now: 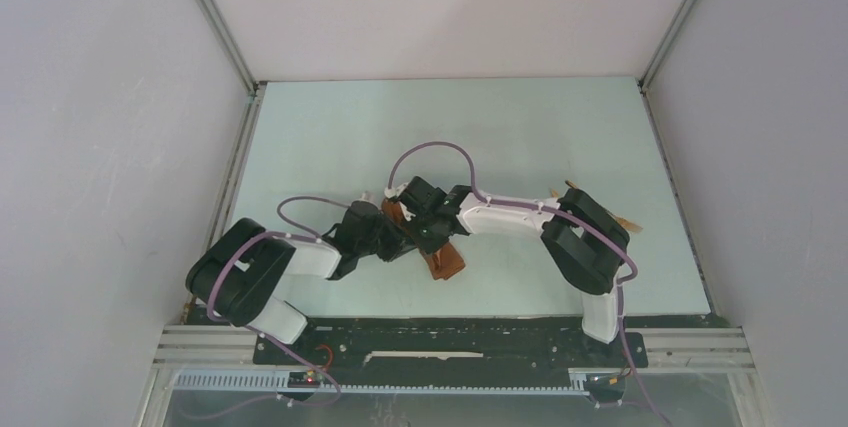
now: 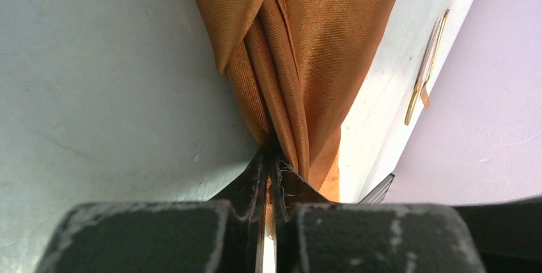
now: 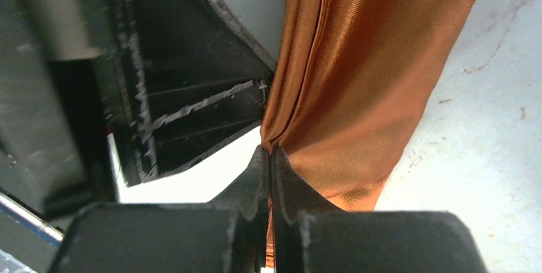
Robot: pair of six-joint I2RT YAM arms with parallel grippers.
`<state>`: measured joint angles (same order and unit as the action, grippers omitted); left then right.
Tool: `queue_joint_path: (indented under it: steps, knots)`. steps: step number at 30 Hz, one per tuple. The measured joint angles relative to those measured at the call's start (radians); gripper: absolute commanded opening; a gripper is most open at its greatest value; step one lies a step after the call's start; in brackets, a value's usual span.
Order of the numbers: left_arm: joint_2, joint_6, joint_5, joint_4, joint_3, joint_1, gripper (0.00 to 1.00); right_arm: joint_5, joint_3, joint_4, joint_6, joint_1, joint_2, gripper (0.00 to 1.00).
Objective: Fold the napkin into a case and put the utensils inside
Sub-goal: Smooth out the smaller rectangle-folded napkin from the folded napkin.
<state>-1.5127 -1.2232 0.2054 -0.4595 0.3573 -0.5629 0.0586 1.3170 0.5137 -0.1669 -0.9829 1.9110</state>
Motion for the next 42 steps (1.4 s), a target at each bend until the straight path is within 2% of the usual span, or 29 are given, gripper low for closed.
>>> queue_joint_path:
  steps: [8, 12, 21, 23, 26, 35, 39, 42]
  knots:
    - [0.063, 0.022, -0.04, 0.069, -0.015, -0.003, 0.15, 0.042, -0.009, -0.049, -0.029, 0.026, 0.039, 0.0]
    - [0.14, 0.068, -0.058, 0.164, -0.029, 0.014, 0.25, 0.084, -0.024, -0.084, -0.042, 0.045, 0.039, 0.01]
    - [0.451, 0.177, -0.077, 0.42, -0.065, 0.168, 0.39, 0.145, -0.048, -0.118, -0.049, 0.072, 0.033, 0.03]
    - [0.475, 0.19, -0.076, 0.449, -0.048, 0.189, 0.37, 0.151, -0.053, -0.124, -0.048, 0.074, 0.032, 0.05]
    - [0.438, 0.206, -0.059, 0.458, 0.012, 0.197, 0.28, 0.154, -0.056, -0.129, -0.048, 0.076, 0.03, 0.07]
    - [0.107, 0.226, 0.016, 0.309, 0.167, 0.199, 0.11, 0.168, -0.061, -0.137, -0.049, 0.08, 0.028, 0.14]
    - [-0.001, 0.231, 0.026, 0.274, 0.185, 0.199, 0.07, 0.177, -0.063, -0.138, -0.052, 0.084, 0.027, 0.3]
    - [-0.014, 0.235, 0.022, 0.259, 0.18, 0.199, 0.06, 0.185, -0.067, -0.135, -0.06, 0.087, 0.017, 0.44]
